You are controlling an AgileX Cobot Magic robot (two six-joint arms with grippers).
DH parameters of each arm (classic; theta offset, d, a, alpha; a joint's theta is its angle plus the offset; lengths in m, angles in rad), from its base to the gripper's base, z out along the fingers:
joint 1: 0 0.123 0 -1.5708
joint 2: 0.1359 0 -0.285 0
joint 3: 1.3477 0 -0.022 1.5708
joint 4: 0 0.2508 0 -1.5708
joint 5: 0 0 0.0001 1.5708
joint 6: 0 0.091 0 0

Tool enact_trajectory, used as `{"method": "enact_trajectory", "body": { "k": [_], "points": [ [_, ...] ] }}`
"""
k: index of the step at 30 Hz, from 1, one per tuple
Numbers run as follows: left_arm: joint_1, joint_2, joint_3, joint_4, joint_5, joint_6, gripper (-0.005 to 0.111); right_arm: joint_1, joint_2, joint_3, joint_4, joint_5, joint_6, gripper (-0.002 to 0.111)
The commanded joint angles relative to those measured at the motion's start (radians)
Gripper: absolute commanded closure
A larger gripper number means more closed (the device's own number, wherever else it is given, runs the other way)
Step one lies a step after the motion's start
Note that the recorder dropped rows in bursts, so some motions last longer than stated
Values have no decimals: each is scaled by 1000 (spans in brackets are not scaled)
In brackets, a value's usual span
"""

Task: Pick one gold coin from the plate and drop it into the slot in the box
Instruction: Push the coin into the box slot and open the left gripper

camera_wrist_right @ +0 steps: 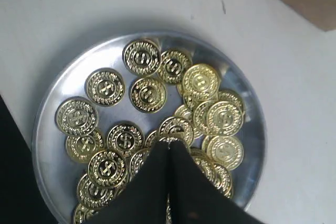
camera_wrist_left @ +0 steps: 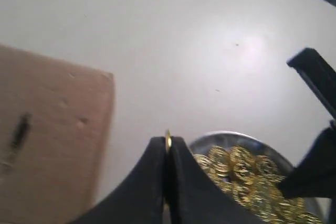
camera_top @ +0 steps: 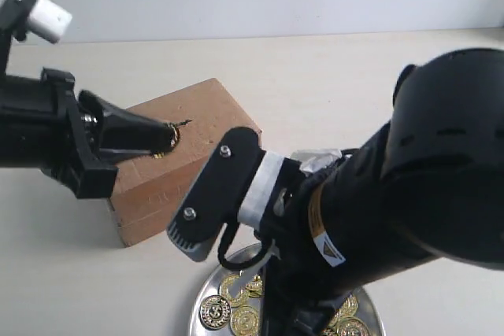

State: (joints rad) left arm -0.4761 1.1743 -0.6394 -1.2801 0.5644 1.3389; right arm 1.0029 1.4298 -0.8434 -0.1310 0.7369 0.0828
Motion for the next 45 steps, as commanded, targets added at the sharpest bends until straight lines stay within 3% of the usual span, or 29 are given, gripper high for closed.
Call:
{"method": "enact_trajectory", "body": {
  "k": [1, 7, 9, 15, 25, 45],
  "points": [
    [0, -29, -92, 285, -151, -16, 107, 3, -11, 71, 2, -73, -8, 108],
    [113, 128, -192, 335, -135, 71, 107, 3, -92, 179, 2, -394, -58, 108],
    [138, 223, -250, 320, -68, 126, 107, 3, -148, 229, 0, -459, -58, 108],
    [137, 429, -379, 292, 90, 203, 107, 3, -178, 250, 0, -454, -58, 108],
    [137, 507, -386, 274, 28, 206, 107, 3, -178, 250, 2, -454, -58, 108],
    [137, 529, -386, 279, 54, 176, 107, 3, -178, 250, 0, -454, -58, 108]
  ]
}}
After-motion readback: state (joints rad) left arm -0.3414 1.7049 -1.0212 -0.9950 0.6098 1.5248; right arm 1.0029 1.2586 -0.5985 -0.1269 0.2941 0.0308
